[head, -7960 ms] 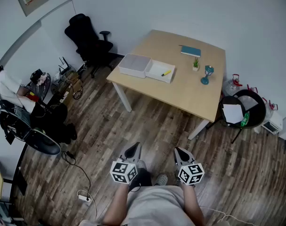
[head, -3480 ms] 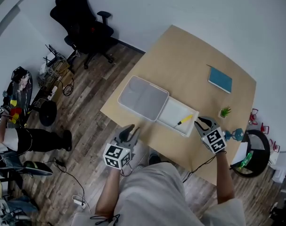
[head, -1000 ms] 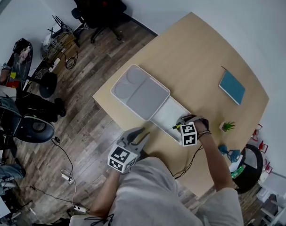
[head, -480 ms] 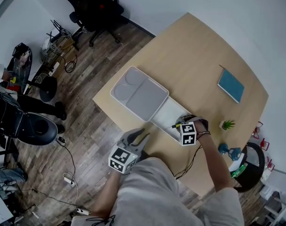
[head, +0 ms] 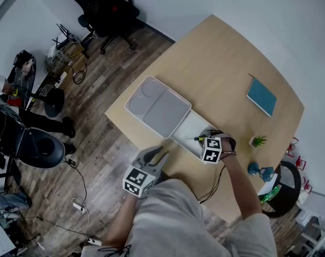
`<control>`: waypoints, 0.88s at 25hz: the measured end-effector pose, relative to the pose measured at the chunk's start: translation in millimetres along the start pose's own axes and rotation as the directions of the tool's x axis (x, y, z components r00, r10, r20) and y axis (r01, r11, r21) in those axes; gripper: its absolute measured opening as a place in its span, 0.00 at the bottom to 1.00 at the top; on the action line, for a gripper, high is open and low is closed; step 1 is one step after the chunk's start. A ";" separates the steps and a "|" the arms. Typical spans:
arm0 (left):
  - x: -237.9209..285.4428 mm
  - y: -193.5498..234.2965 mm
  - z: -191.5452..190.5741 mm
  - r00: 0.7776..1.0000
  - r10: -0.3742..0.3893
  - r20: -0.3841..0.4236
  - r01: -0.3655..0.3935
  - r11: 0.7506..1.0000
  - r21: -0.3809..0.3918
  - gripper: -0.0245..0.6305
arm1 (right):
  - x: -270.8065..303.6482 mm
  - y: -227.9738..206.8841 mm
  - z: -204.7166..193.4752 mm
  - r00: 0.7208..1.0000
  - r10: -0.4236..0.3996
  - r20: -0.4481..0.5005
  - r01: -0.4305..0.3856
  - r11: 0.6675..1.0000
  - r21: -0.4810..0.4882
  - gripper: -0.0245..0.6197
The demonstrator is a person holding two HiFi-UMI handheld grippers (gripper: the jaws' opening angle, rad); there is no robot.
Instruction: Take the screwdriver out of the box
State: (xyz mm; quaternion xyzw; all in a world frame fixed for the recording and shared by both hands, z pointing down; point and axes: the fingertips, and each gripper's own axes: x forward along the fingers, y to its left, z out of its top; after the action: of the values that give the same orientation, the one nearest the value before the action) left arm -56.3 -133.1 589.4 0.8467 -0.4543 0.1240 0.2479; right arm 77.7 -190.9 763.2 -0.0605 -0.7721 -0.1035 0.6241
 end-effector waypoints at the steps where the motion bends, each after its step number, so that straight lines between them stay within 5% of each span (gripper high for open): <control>1: -0.3 0.6 -0.2 1.000 0.000 0.000 0.000 1.000 -0.001 0.19 | -0.5 -2.2 0.9 1.000 -0.004 0.009 0.004 0.999 0.047 0.17; 8: -2.6 3.5 0.0 1.000 0.007 -0.001 -0.007 1.000 -0.001 0.19 | -8.4 -11.6 15.5 0.991 -0.031 0.128 -0.021 0.922 0.386 0.17; 22: -6.0 5.3 -0.7 1.000 0.007 0.004 -0.007 1.000 -0.002 0.19 | -19.2 -8.3 25.1 0.958 -0.104 0.269 -0.083 0.794 0.602 0.17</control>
State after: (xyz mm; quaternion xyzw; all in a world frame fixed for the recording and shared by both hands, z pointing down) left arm -64.0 -131.0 589.0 0.8450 -0.4579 0.1228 0.2475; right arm 56.0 -192.4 738.7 0.1329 -0.8469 0.1564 0.4905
